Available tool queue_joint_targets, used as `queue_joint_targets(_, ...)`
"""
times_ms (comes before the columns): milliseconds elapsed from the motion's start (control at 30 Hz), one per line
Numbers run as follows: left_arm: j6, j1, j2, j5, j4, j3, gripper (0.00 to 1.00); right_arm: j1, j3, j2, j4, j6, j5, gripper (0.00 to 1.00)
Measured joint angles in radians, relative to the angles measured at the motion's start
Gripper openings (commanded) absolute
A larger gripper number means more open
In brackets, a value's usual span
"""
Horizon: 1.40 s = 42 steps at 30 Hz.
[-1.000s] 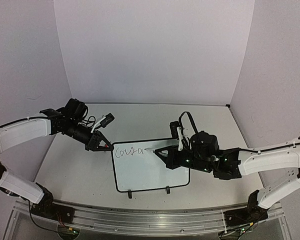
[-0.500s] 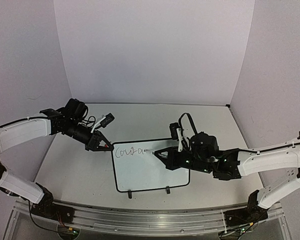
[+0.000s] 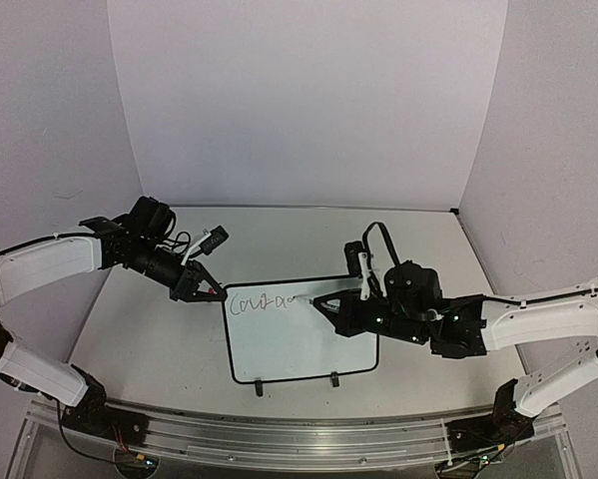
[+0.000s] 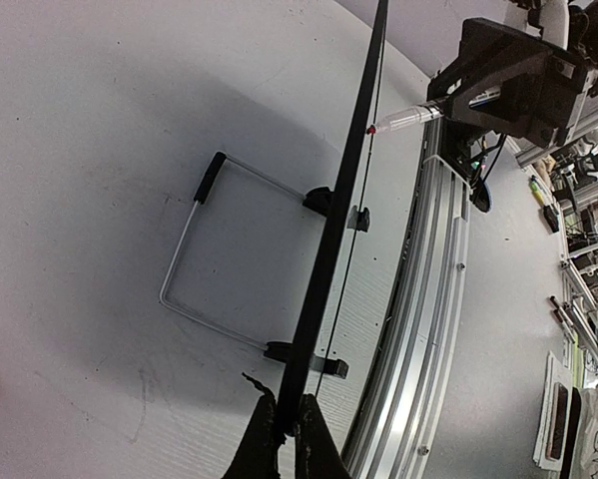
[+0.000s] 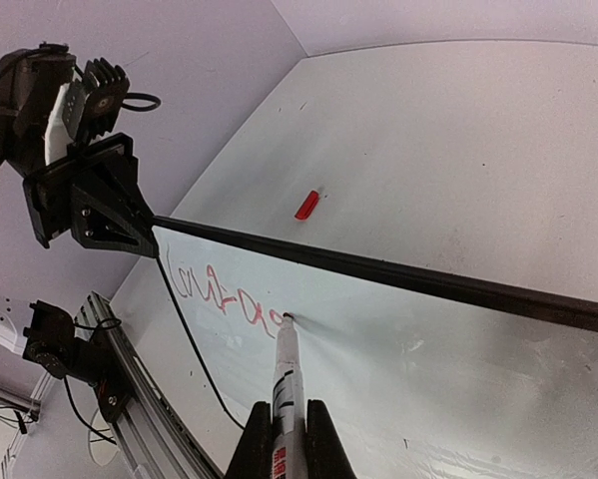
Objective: Write a sentence on the whiteboard
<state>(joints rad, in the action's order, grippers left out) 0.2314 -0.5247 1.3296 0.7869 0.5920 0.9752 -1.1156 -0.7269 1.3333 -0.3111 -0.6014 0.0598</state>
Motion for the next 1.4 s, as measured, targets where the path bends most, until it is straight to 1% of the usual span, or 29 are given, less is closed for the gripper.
queue_joint_targets(333,0.000,0.000,0.000,0.000,0.000,0.000,0.00,0.000,0.000,-0.010,0.015,0.003,0.008,0.00)
queue_joint_targets(733,0.000,0.000,0.000,0.000,0.000,0.000,0.00,-0.003,0.017,-0.007,0.053,-0.017,-0.033,0.00)
queue_joint_targets(933,0.000,0.000,0.000,0.000,0.000,0.000,0.00,-0.025,0.020,0.036,0.059,-0.025,-0.055,0.00)
queue_joint_targets(1100,0.000,0.000,0.000,-0.001,0.000,0.000,0.00,-0.040,0.020,0.075,0.019,-0.029,-0.066,0.00)
queue_joint_targets(1200,0.000,-0.002,0.000,-0.001,0.000,0.000,0.00,-0.040,0.021,0.074,-0.033,-0.032,-0.056,0.00)
queue_joint_targets(1400,0.000,-0.005,0.000,-0.001,0.000,0.000,0.00,-0.039,0.046,0.026,-0.125,-0.032,-0.054,0.00)
